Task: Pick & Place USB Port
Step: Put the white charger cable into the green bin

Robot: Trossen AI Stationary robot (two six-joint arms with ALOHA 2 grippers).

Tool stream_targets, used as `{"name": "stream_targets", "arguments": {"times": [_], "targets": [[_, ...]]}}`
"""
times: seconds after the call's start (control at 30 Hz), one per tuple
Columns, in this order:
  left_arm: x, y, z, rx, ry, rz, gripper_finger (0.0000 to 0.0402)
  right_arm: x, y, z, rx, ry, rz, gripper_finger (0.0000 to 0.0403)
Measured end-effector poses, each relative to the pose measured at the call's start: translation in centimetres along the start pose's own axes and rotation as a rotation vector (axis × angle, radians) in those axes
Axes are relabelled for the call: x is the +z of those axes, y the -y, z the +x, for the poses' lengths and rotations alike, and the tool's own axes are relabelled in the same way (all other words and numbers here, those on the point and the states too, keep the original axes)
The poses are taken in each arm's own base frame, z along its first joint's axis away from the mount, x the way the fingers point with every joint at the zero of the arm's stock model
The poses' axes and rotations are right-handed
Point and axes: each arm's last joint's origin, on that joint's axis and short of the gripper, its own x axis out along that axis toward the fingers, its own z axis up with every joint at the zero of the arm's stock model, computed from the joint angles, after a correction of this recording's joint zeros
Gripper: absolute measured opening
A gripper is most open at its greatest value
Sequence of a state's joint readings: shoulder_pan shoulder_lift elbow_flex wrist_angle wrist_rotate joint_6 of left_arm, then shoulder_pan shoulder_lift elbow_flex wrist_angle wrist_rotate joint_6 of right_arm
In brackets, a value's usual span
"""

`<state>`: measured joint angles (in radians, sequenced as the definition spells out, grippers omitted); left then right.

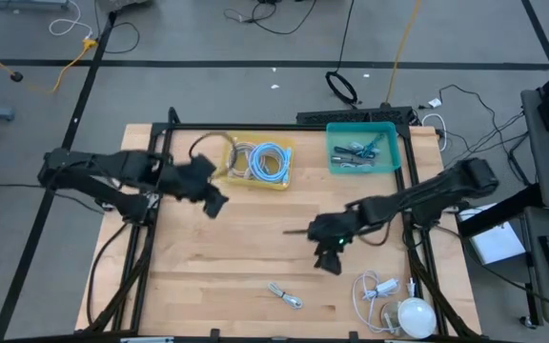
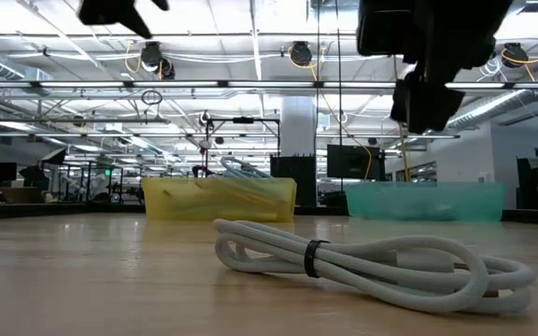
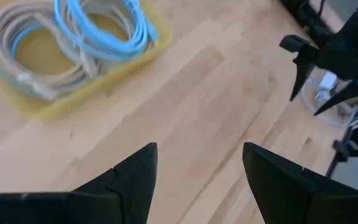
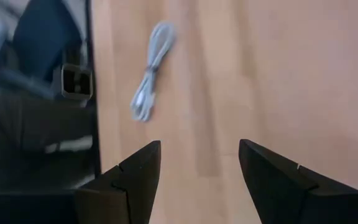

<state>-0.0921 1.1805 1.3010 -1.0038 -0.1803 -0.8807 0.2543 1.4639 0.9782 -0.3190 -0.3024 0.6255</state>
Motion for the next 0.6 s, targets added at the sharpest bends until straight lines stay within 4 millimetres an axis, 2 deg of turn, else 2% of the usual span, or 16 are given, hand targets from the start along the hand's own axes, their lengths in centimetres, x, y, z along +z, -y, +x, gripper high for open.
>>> {"name": "stream_targets", "arguments": {"times": [0.07,0.17,0.43,0.6], "targets": [[-1.4,0.9,0.1,0.029,0.000,-0.006,0.0241,0.3,-0.6,1.5,0.022,-0.050,-0.031,0.0209],[-3.5,1.9,0.8,0.060,-0.001,-0.003,0.0241,1.0,-2.5,2.6,0.030,-0.059,-0.112,0.0209],[-9.2,3.3,3.8,0.104,-0.107,0.032,0.0241,3.5,-7.8,3.7,-0.115,-0.078,-0.276,0.0209],[-12.8,4.7,4.9,0.030,-0.123,0.033,0.0241,4.1,-9.8,5.8,-0.120,-0.053,-0.243,0.0209]]}}
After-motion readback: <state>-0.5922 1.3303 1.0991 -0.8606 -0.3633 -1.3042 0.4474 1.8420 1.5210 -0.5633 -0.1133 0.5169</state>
